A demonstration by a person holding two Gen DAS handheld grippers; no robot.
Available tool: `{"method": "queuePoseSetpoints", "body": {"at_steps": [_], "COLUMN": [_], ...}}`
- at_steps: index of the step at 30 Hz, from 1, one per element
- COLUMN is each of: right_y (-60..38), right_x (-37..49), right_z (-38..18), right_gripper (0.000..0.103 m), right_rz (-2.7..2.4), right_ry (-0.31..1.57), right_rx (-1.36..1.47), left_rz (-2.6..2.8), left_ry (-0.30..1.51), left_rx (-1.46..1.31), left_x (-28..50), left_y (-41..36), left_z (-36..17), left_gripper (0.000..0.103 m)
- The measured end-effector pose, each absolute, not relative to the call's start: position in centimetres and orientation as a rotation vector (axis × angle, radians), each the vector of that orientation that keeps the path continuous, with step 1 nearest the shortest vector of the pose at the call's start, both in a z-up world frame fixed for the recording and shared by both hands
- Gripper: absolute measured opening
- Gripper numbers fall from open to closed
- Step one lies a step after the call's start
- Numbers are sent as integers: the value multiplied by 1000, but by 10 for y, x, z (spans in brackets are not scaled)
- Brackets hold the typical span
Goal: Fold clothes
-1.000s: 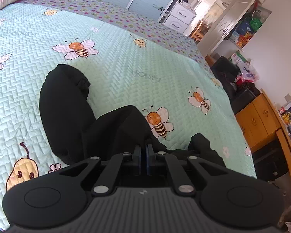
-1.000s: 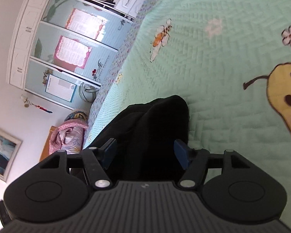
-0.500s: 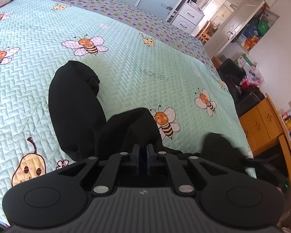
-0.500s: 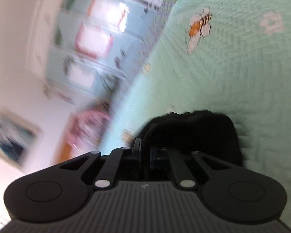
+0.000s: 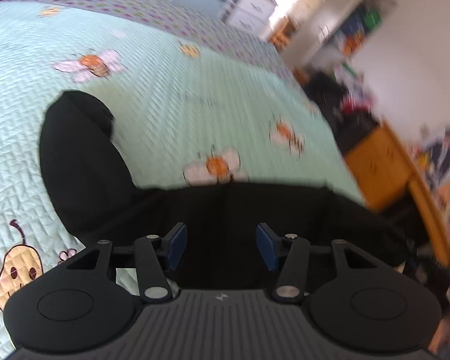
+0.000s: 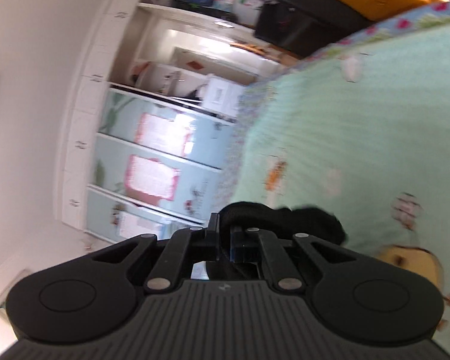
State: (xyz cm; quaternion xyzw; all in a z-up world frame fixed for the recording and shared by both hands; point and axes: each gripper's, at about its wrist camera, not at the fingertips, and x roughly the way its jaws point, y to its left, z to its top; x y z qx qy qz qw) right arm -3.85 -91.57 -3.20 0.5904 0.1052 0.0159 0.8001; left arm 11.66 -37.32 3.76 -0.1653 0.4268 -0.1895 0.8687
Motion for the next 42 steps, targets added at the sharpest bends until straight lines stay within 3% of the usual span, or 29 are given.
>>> {"method": "queuePoseSetpoints", "body": {"at_steps": [6, 11, 17, 24, 27, 29, 33, 39, 42], "right_y": [-894, -861, -829, -825, -829, -829, -825, -818, -816], "right_x": [-38, -40, -41, -50, -53, -52, -46, -36, -31], "right_z": [-42, -10, 10, 33, 38, 38, 34, 25, 23], "right_gripper": [7, 7, 7, 8, 8, 8, 11, 13, 21], "right_rz": [199, 476, 634, 707, 706, 711, 732, 739, 715], "right_ry": [245, 266, 341, 360, 358, 364, 375, 396, 392], "right_rx": [1263, 1141, 1053, 955, 934, 923, 926, 961, 1001], "left_rz": [-502, -662, -781, -931, -1007, -1059, -1152, -1142, -1089], "left_ry": [775, 479, 199, 103, 140, 164, 230, 270, 323], "left_rx": [1, 328, 646, 754, 765, 779, 786, 718, 574], "left_x": [96, 50, 10, 10, 13, 14, 14, 19, 27], "left_y": [-432, -497, -551, -573, -575, -575, -575, -566, -561], "left_z": [32, 46, 42, 40, 44, 45, 44, 32, 31], "left_gripper": [54, 54, 63, 63, 62, 58, 16, 9, 3]}}
